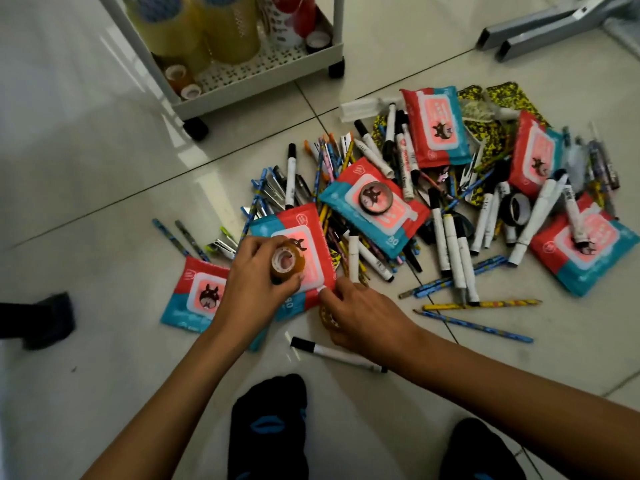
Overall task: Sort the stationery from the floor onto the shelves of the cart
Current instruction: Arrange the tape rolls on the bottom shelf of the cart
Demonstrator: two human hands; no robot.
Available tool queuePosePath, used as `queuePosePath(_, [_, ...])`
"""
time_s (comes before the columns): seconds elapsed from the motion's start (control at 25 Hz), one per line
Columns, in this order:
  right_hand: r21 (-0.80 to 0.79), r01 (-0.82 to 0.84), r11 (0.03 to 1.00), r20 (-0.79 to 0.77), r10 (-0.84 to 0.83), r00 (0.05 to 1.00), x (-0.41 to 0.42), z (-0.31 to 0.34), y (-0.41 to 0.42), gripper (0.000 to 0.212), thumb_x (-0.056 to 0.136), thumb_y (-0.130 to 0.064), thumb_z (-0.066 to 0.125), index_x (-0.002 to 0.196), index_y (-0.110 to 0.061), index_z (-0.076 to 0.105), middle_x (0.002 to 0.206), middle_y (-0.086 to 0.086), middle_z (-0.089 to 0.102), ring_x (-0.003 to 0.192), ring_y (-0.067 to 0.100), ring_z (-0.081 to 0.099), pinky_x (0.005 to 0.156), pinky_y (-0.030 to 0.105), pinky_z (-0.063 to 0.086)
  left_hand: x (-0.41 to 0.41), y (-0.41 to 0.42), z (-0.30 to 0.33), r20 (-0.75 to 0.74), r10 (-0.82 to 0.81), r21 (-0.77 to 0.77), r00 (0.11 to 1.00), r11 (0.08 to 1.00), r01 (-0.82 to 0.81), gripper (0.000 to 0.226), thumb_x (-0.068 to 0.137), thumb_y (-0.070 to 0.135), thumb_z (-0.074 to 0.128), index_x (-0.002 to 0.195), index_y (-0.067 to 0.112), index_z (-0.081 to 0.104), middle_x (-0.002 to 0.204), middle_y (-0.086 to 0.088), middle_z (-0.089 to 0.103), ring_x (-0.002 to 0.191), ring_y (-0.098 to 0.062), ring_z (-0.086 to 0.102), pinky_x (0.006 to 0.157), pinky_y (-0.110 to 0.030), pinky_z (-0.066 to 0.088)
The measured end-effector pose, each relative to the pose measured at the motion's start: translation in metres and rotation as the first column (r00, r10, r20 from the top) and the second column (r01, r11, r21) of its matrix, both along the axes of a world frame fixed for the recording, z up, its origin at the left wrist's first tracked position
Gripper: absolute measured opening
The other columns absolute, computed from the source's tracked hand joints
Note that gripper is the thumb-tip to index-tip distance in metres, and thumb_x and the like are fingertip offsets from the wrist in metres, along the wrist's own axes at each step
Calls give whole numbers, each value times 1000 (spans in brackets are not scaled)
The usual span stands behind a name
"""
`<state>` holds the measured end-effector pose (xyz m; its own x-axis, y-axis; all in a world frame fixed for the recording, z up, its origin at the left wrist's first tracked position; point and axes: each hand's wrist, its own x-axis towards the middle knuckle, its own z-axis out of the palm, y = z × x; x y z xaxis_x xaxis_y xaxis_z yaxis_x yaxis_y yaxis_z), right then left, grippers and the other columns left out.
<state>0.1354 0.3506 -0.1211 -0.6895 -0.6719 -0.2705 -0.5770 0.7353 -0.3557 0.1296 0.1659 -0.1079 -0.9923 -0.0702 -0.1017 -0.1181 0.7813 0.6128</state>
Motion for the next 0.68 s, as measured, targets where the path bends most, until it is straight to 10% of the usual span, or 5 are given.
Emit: queuePosePath(0.68, [-18,196,980,91,-194,977,-102,72,-36,50,83,-43,67,125,-23,50,116,1,52,104,21,54,75,25,43,-108,-55,38,-62,70,6,996,998,-70,59,75,32,78,128,16,56,109,2,44,100,-12,48,82,-17,35])
